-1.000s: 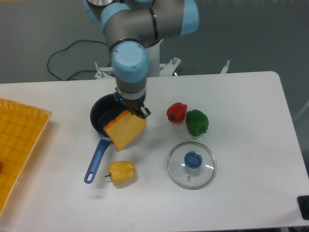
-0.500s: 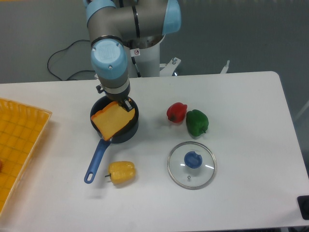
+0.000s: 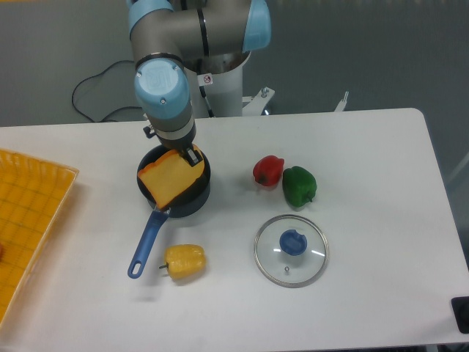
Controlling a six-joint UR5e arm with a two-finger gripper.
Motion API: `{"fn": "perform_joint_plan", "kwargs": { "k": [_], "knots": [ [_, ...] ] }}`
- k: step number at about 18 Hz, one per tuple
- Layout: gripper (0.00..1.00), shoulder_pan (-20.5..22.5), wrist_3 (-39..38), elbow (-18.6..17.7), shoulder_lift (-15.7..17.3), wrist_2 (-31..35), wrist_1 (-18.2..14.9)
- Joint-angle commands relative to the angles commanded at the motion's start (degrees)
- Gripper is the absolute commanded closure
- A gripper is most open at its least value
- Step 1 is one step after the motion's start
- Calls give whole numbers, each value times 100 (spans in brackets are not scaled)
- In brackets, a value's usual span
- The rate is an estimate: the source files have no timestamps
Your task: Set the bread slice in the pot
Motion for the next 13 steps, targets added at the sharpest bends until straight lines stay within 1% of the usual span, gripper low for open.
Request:
{"fn": "perform_joint_plan", "kwargs": {
  "k": [4, 13],
  "knots": [
    [100, 26, 9, -9, 35, 0, 0],
    [100, 9, 9, -18, -9, 123, 18]
  ]
}}
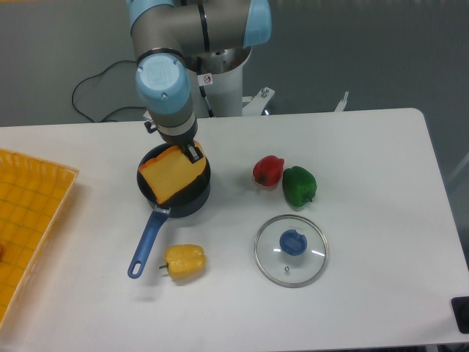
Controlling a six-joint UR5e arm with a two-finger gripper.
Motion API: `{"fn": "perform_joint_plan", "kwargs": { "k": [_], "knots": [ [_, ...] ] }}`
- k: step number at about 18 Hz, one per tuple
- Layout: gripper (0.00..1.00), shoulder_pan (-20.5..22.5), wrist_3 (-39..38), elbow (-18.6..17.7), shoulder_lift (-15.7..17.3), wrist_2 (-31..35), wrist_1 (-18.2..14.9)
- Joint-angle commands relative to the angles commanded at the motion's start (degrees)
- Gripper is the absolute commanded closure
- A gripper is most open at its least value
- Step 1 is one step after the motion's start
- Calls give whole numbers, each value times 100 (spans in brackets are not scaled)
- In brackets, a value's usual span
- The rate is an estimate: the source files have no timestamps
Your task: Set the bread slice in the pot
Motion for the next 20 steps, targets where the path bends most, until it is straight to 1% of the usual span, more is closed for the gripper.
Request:
{"fn": "perform_joint_plan", "kwargs": {
  "k": [20],
  "knots": [
    [100, -9, -18, 18, -70, 35, 35]
  ]
}}
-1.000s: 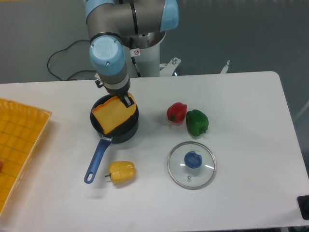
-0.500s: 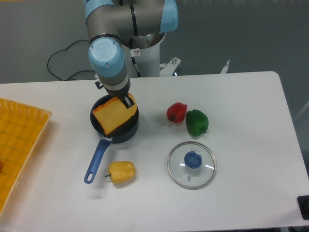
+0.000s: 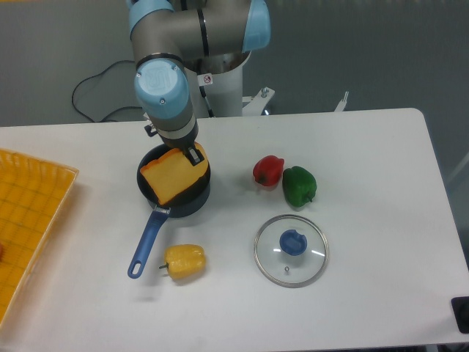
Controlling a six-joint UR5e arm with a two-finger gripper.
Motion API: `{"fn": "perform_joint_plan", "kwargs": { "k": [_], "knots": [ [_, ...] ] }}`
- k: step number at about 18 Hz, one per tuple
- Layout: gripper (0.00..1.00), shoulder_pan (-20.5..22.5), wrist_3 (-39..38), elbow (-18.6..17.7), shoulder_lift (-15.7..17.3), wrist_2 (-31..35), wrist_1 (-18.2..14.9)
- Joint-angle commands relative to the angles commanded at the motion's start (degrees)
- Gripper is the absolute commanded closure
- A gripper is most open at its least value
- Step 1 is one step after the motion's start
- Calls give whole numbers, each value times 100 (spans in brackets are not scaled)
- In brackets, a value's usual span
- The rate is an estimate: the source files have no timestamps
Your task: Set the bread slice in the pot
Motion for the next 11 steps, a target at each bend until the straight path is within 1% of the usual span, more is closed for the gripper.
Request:
{"fn": "perform_joint_plan", "kwargs": {
  "k": [6, 7, 8, 9, 10, 11],
  "knots": [
    [100, -17, 9, 0, -17, 53, -18],
    [96, -44, 0, 0, -44, 61, -18],
    [82, -53, 0, 9, -53, 79, -26],
    [36, -61, 17, -9, -70, 97, -26],
    [0, -88, 9, -26, -149, 97, -26],
    [0, -131, 0, -18, -210, 105, -35]
  ]
}}
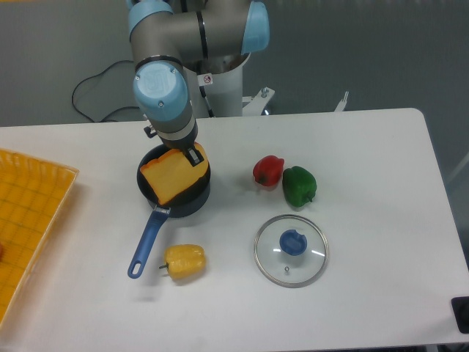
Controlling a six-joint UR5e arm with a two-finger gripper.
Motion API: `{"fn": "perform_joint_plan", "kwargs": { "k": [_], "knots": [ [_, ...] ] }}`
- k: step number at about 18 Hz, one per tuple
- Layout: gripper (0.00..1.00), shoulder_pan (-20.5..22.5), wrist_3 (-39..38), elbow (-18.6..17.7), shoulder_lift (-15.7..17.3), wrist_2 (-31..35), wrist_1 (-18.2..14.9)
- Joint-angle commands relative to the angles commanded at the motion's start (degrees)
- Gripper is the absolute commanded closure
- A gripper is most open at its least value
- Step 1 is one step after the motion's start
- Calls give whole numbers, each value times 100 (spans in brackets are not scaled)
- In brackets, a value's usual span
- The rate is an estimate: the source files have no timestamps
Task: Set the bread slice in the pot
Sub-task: 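Release the bread slice flat into the saucepan and open the gripper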
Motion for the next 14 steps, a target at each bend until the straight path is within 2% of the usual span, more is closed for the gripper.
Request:
{"fn": "perform_joint_plan", "kwargs": {
  "k": [5, 8, 14],
  "knots": [
    [0, -158, 17, -9, -89, 141, -44],
    [0, -159, 26, 9, -80, 141, -184],
    [0, -115, 0, 114, -80, 132, -220]
  ]
}}
